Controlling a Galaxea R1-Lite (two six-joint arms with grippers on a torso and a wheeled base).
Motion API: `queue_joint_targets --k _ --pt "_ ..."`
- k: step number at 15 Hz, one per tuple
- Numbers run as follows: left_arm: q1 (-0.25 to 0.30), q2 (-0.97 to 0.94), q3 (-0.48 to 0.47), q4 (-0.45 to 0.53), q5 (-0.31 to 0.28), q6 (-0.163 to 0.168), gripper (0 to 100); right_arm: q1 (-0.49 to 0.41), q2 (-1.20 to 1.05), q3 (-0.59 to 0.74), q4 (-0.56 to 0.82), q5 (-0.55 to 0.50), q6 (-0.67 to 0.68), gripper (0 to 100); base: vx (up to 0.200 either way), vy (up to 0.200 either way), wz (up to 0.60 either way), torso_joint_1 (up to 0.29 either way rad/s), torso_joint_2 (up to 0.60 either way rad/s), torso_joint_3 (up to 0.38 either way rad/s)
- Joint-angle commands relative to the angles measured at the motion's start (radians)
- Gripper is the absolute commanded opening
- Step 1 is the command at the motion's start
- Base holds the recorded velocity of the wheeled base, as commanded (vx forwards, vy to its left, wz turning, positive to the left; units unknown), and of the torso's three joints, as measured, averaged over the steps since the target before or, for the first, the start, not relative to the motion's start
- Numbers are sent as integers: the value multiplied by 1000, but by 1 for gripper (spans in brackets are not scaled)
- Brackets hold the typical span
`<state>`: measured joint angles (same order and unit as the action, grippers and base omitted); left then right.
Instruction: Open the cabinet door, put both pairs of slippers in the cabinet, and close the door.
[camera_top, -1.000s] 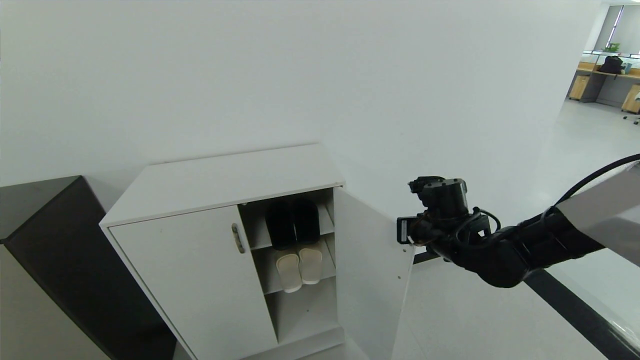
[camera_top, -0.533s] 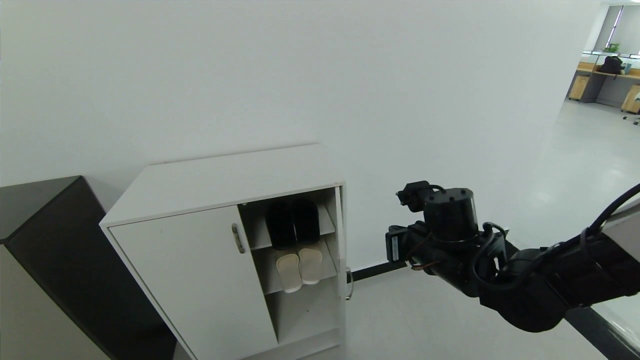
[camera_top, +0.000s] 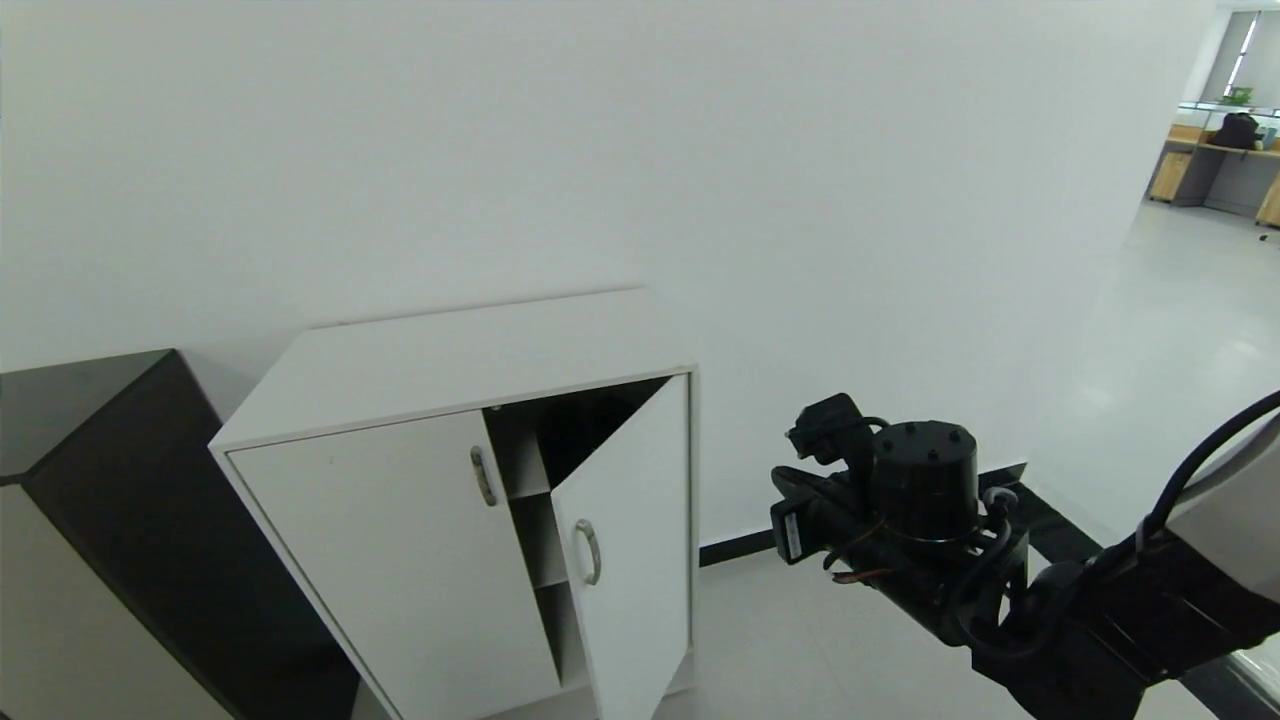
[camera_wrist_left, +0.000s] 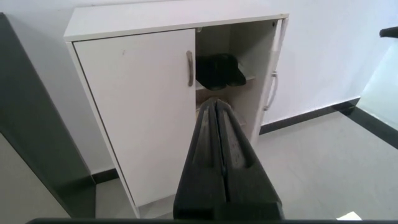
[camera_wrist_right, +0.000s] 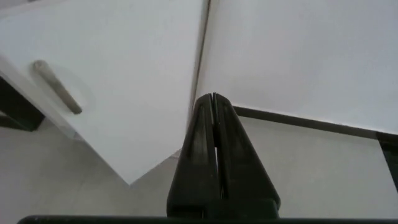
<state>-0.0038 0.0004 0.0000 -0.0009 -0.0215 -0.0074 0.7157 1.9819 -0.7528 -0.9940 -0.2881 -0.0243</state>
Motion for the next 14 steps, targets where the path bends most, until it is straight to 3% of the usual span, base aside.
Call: queue_joint_targets --k 1,5,8,12,13,14 --pt "1 1 0 -1 0 0 0 7 11 3 2 0 0 0 0 0 600 2 2 2" --pt "1 0 0 -1 8 -2 0 11 15 16 -5 4 1 0 0 0 600 0 4 2" --pt "1 1 0 -1 12 -2 0 16 48 43 -69 12 -20 0 0 0 0 0 0 0" --pt "1 1 0 -1 21 0 0 14 75 127 -201 181 -23 0 0 0 0 0 0 0" --pt "1 1 0 -1 21 0 0 10 69 179 -227 299 -22 0 0 0 0 0 0 0" --pt "1 1 0 -1 23 1 0 8 72 211 -248 353 -22 0 0 0 0 0 0 0"
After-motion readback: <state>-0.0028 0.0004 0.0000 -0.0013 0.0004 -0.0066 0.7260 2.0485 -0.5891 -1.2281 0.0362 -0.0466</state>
